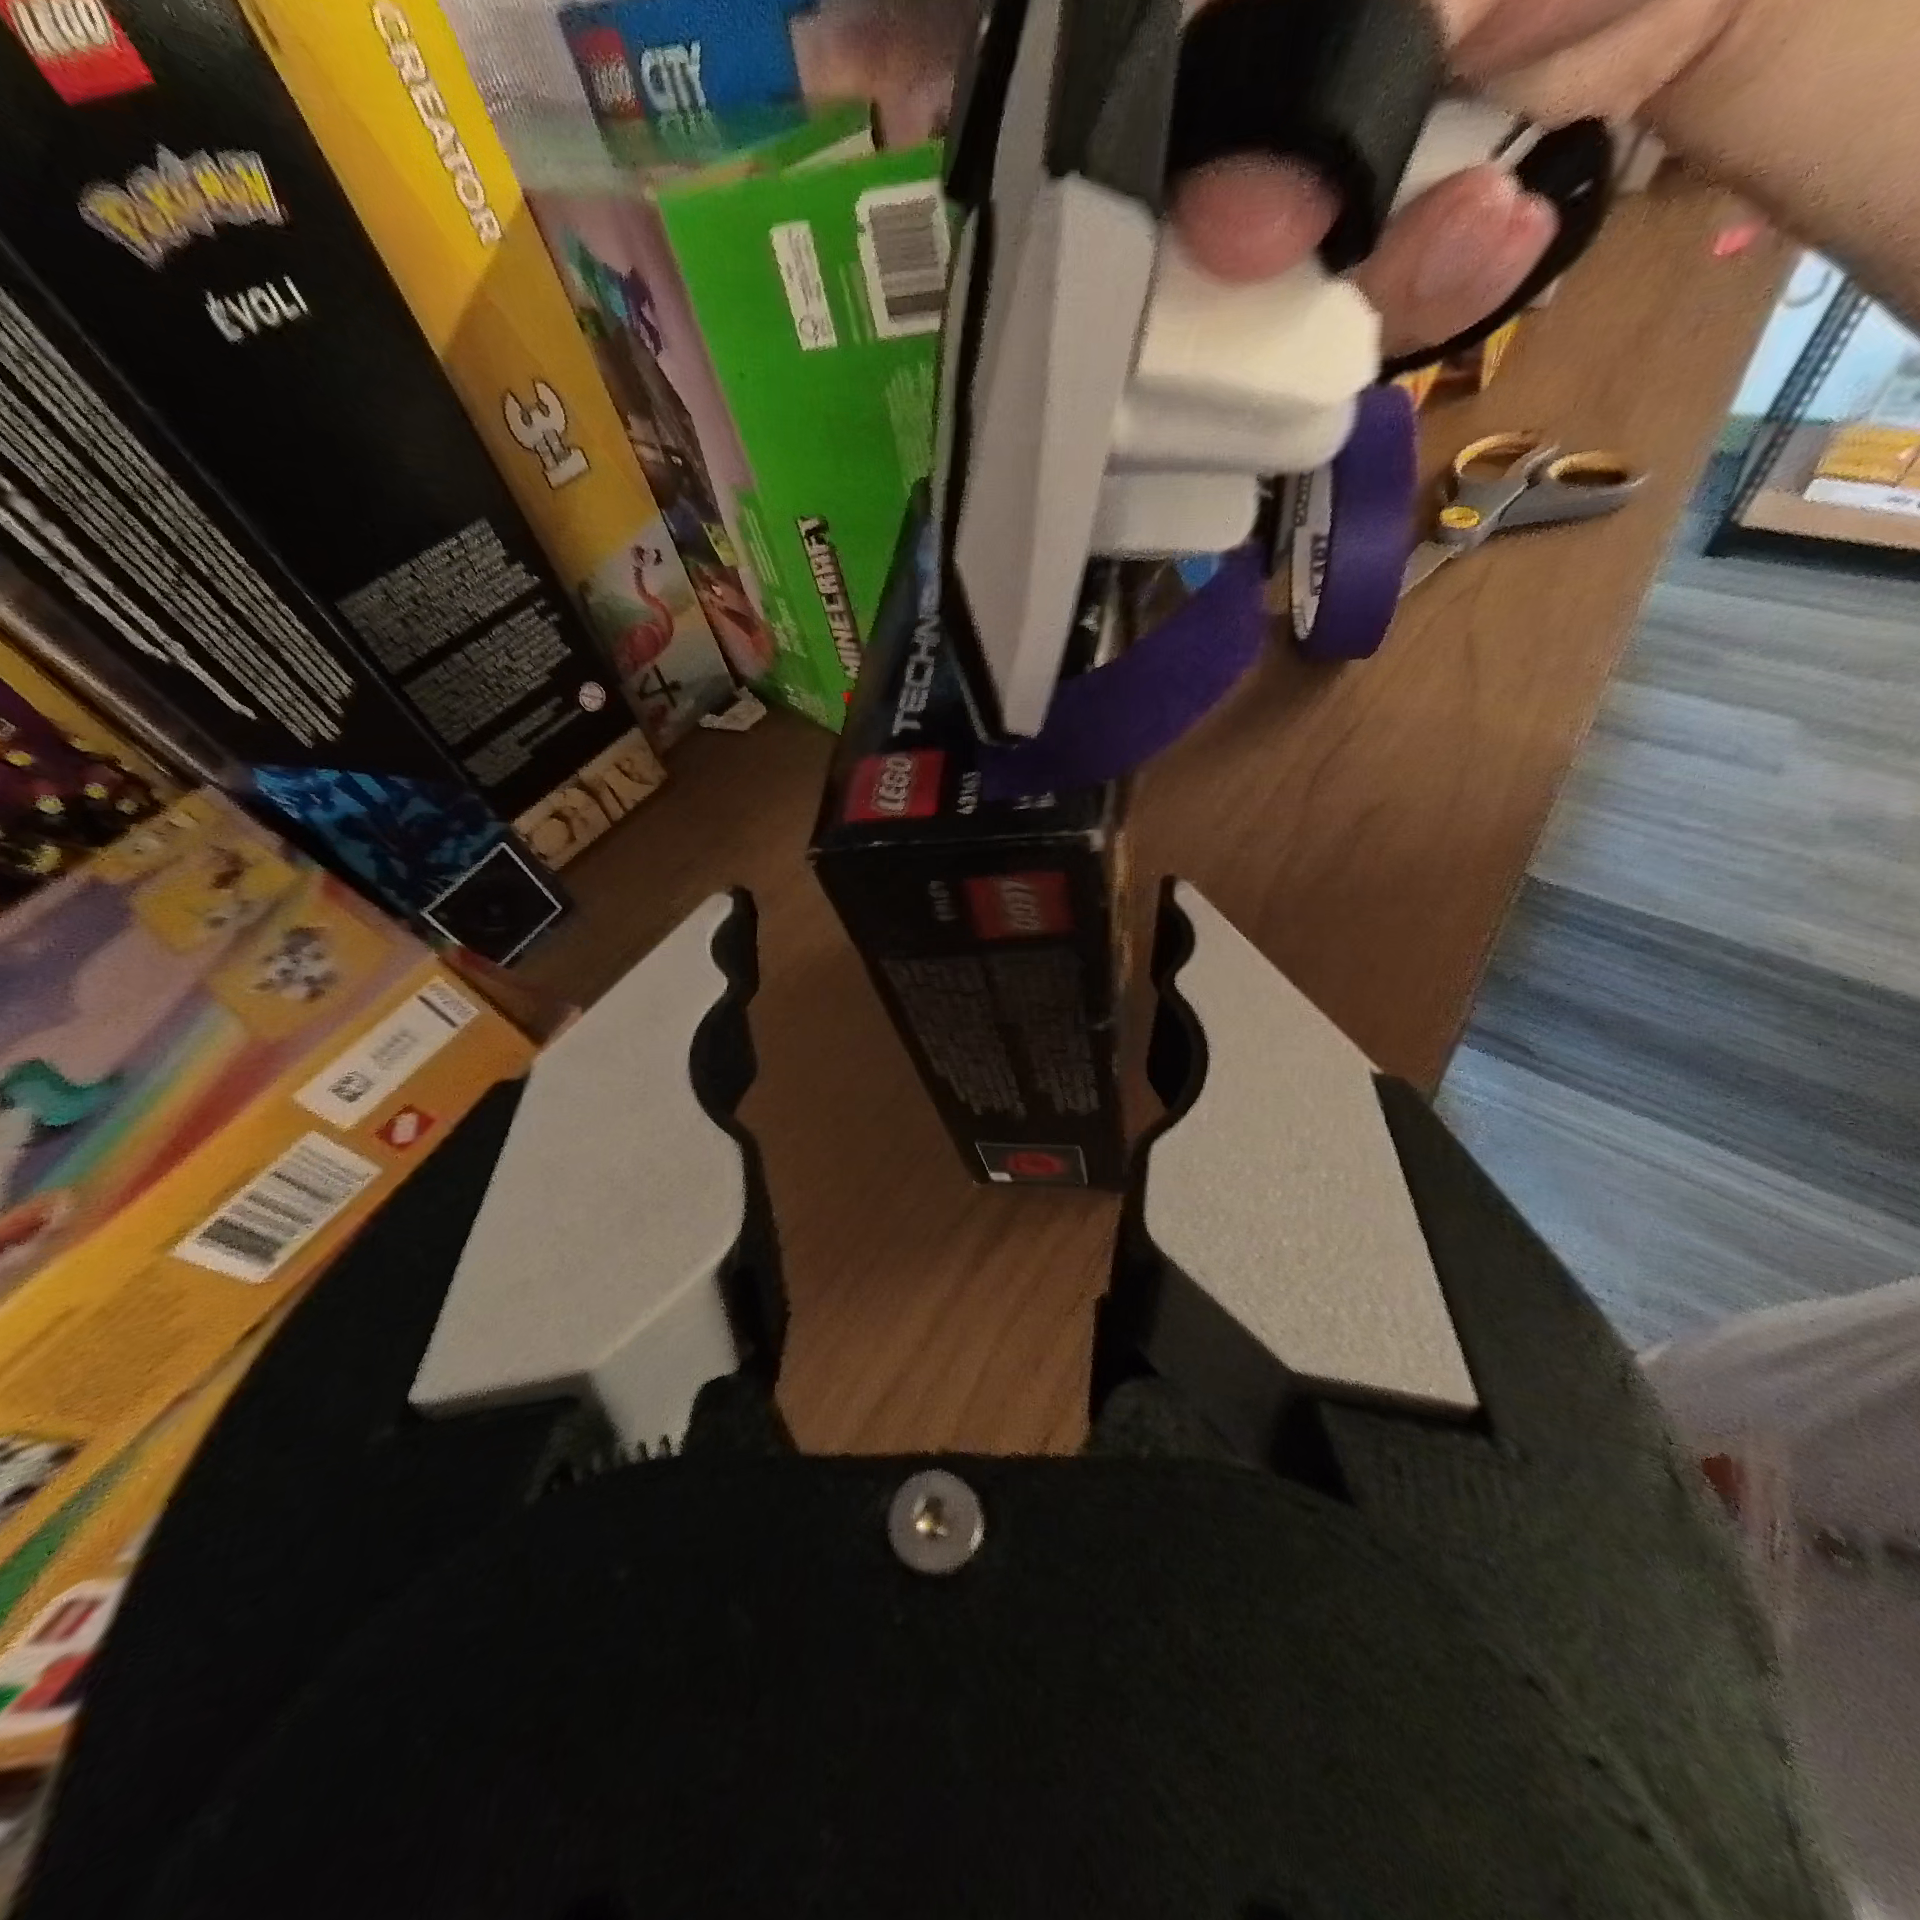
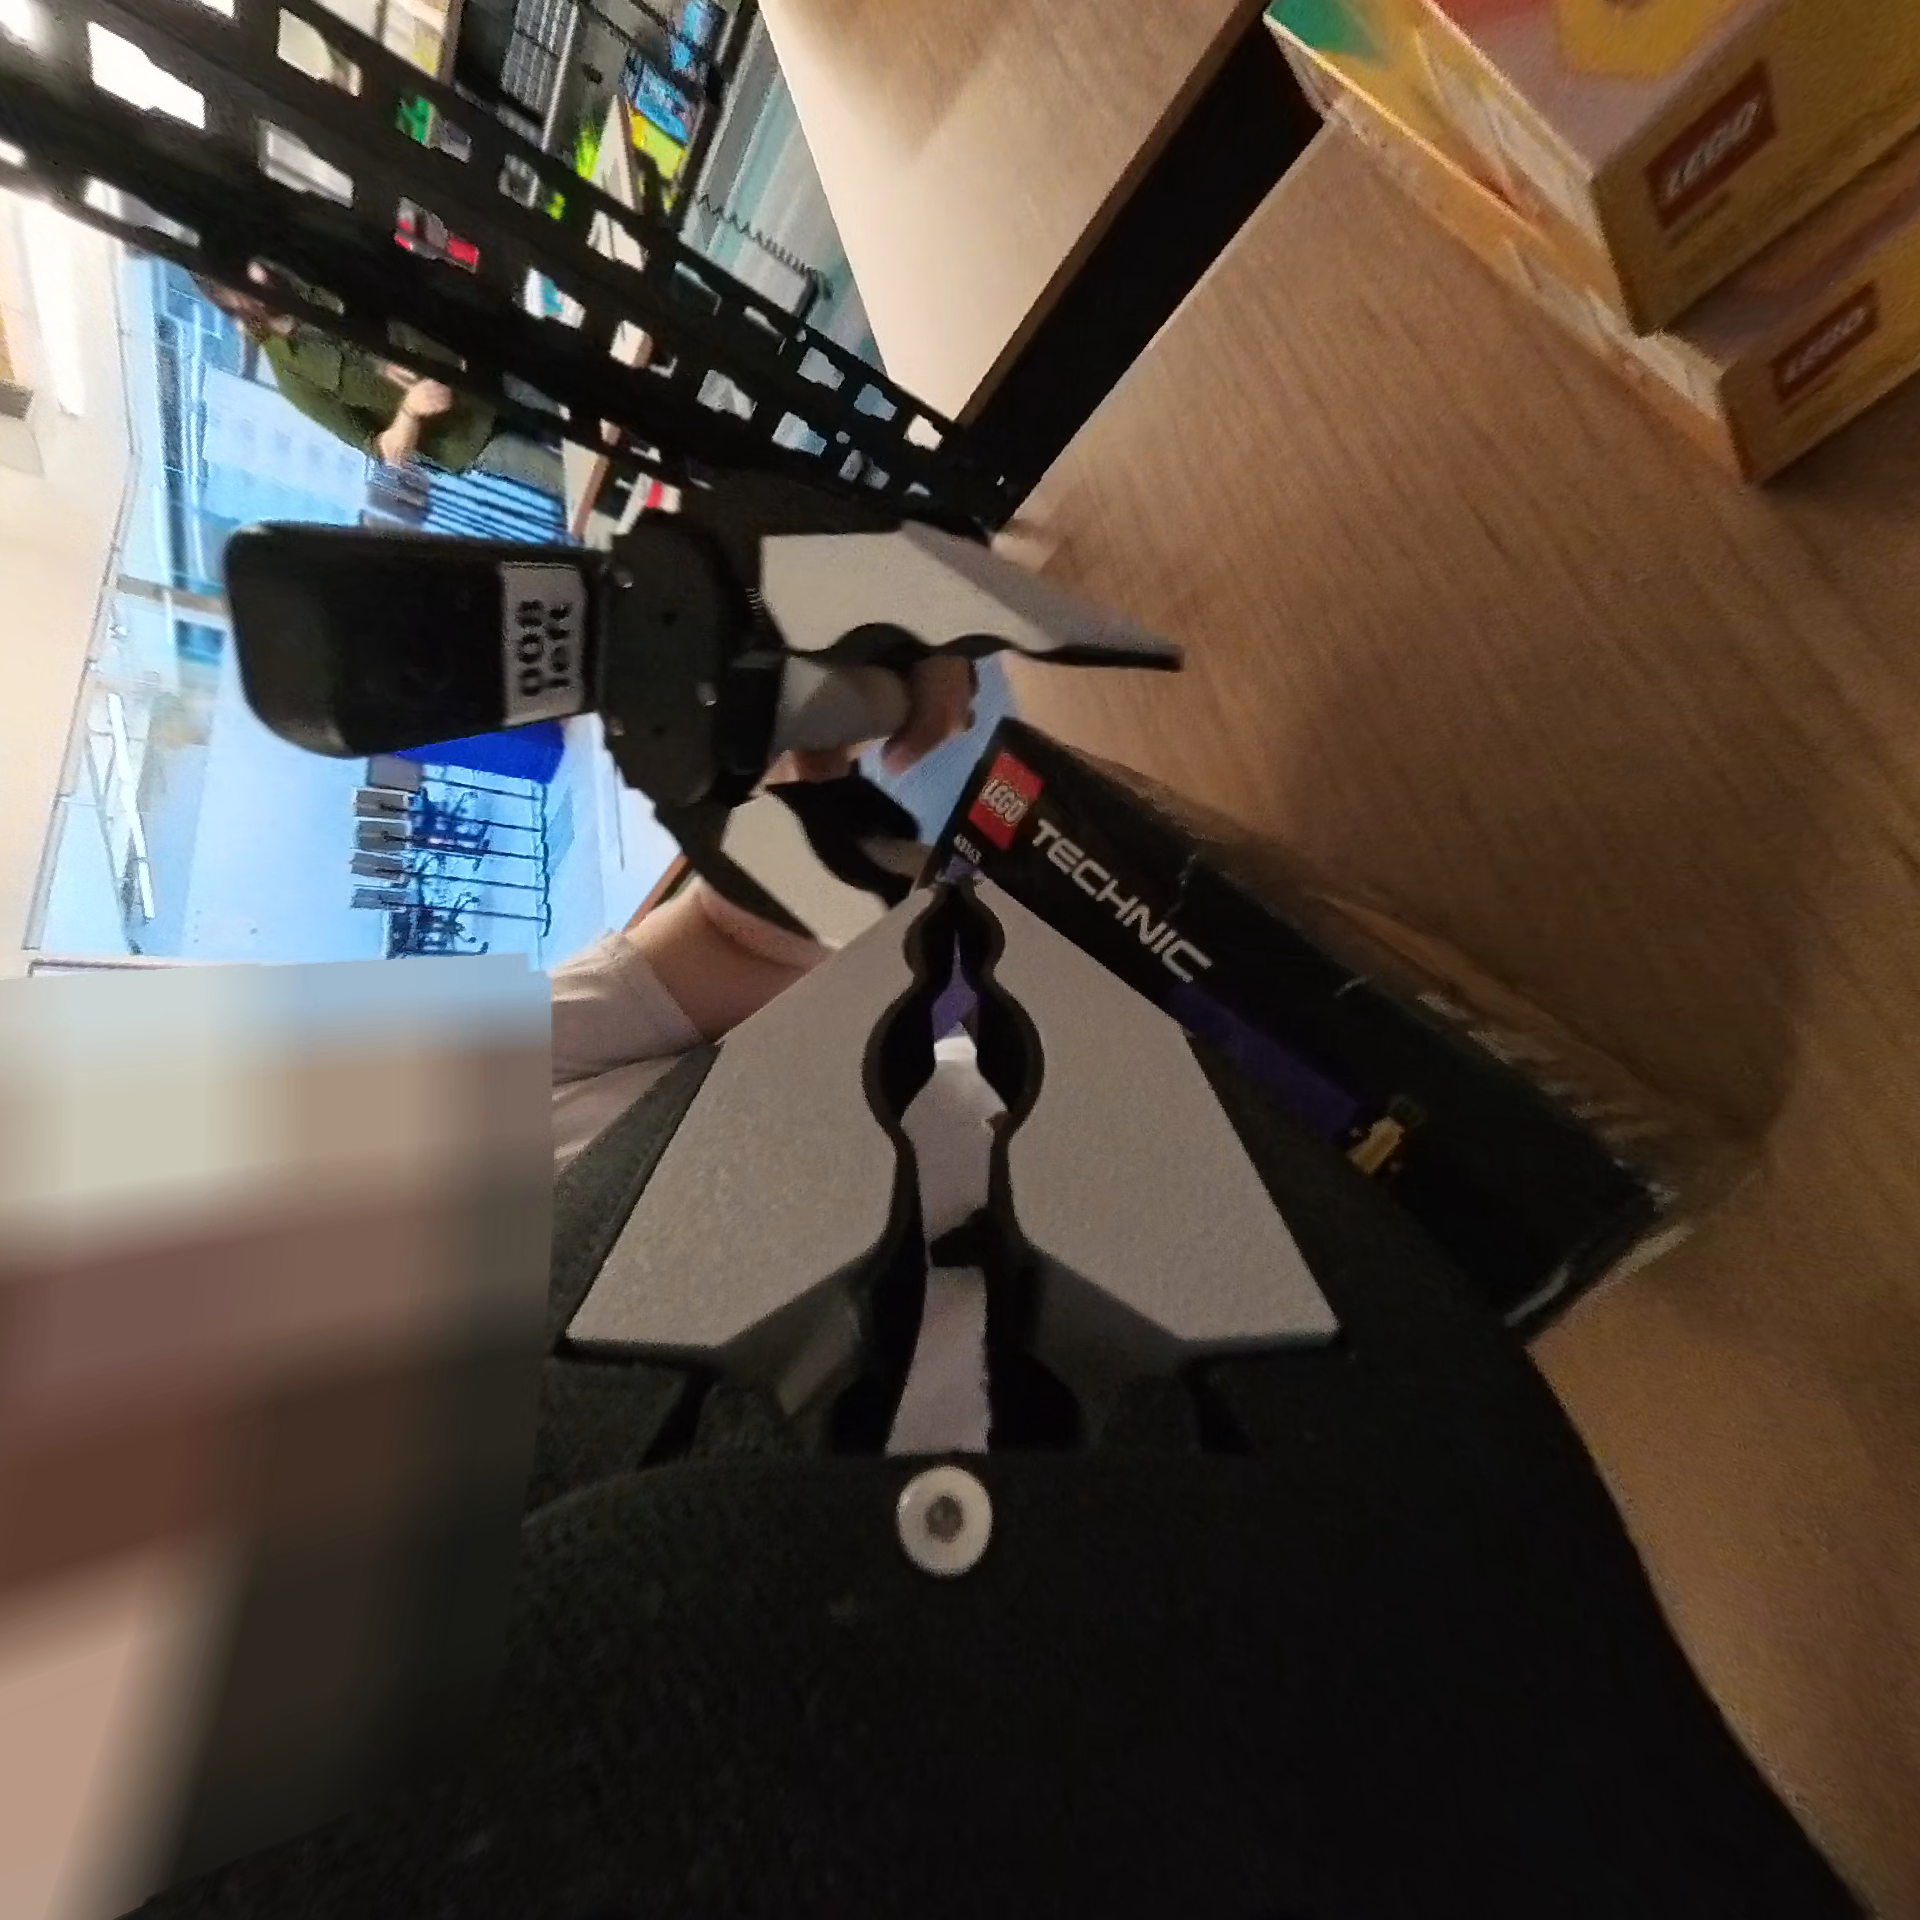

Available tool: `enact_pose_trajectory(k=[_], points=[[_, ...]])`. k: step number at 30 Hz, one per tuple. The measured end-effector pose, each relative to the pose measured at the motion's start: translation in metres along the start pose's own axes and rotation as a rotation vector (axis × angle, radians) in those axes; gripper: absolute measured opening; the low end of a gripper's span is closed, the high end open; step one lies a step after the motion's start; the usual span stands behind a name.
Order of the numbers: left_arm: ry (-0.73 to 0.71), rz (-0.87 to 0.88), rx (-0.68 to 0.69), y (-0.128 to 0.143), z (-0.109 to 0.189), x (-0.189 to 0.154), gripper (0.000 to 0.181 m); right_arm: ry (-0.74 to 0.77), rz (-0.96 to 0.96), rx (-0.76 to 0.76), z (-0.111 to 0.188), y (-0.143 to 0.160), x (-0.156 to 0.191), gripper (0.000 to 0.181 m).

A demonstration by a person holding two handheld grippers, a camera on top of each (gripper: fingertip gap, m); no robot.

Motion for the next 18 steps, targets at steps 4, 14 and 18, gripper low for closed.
enact_pose_trajectory(k=[4,14,18], points=[[0.060,0.020,-0.045,0.009,-0.016,0.003,0.052,0.010,-0.031,-0.005,0.002,-0.003,-0.003,0.000],[0.150,-0.022,-0.067,0.011,-0.017,0.007,0.051,-0.024,-0.062,-0.104,0.012,-0.004,-0.003,0.000],[0.178,-0.024,-0.065,0.011,-0.017,0.010,0.051,0.022,-0.033,-0.040,0.007,-0.001,0.002,0.000]])
Point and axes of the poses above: each gripper's, where its closed fingertips meet, z back along the fingers, y out of its underside, x = y × z across the jaws, the point moved 7 cm from there along z, back along the fingers, and after that the axes turned 6 degrees about y, right-handed, at the moved point
